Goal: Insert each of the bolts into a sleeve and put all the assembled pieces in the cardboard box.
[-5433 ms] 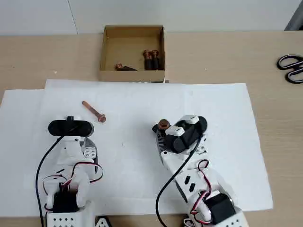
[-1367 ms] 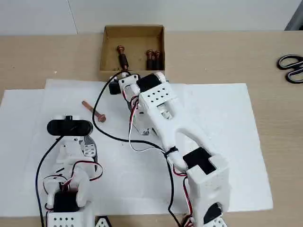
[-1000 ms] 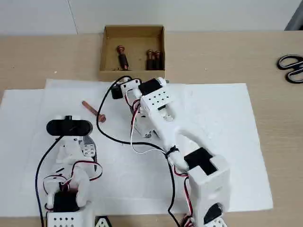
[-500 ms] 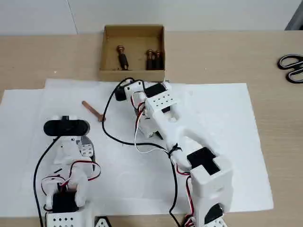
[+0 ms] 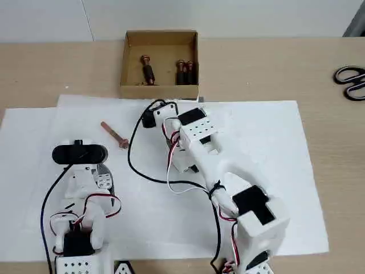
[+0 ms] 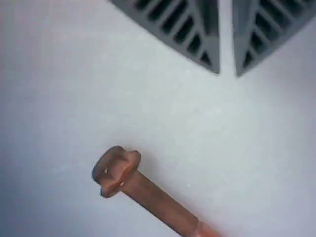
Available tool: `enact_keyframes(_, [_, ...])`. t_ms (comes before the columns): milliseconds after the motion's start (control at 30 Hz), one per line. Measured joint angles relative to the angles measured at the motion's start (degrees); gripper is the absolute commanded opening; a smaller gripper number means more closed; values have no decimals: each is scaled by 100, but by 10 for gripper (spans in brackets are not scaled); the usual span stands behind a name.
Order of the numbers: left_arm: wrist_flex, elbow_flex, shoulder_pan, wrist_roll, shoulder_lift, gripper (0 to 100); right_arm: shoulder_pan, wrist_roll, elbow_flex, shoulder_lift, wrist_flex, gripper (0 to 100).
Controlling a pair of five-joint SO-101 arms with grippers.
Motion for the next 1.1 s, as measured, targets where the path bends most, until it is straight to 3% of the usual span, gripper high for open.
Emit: enact_keyframes(1100, [0,0,-26,-18,0,6,53,-9,527,-255,-334,10])
